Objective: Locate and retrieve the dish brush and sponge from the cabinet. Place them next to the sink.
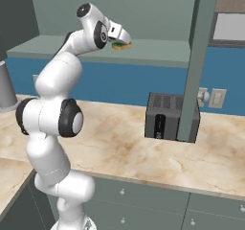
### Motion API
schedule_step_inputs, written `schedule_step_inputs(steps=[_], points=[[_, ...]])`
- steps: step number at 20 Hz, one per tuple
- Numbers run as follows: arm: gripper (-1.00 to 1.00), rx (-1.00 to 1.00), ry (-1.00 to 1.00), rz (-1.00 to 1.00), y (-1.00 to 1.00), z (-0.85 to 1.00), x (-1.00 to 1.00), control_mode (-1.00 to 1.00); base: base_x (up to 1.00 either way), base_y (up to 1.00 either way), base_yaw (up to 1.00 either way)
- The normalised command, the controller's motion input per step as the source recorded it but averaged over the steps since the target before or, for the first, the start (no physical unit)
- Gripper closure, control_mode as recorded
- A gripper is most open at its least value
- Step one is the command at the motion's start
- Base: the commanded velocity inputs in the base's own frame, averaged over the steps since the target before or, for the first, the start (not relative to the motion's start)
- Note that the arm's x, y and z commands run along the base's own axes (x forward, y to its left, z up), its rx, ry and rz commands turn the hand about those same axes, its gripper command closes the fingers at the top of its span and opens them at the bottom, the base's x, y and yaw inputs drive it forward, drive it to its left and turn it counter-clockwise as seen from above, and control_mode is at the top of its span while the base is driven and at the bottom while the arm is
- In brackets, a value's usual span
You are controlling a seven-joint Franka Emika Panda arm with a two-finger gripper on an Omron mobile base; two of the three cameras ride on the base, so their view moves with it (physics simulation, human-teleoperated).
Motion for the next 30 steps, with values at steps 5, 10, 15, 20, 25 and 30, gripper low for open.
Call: schedule_step_inputs(steps=[5, 10, 15, 20, 25, 30], points=[[-1.0, 0.02, 0.0, 0.0, -0.07, -0.07, 0.2, -1.0, 0.0, 0.0, 0.0], [-1.0, 0.01, 0.0, 0.0, -0.01, -0.19, 0.07, -1.0, 0.0, 0.0, 0.0], [-1.0, 0.01, 0.0, 0.01, -0.03, -0.25, 0.17, -1.0, 0.0, 0.0, 0.0], [-1.0, 0.01, -0.03, 0.05, -0.06, -0.1, 0.22, -1.0, 0.0, 0.0, 0.0], [1.0, 0.02, -0.03, 0.04, 0.0, -0.1, 0.1, -1.0, 0.0, 0.0, 0.0], [1.0, 0.01, -0.04, 0.0, 0.0, -0.04, 0.0, -1.0, 0.0, 0.0, 0.0]])
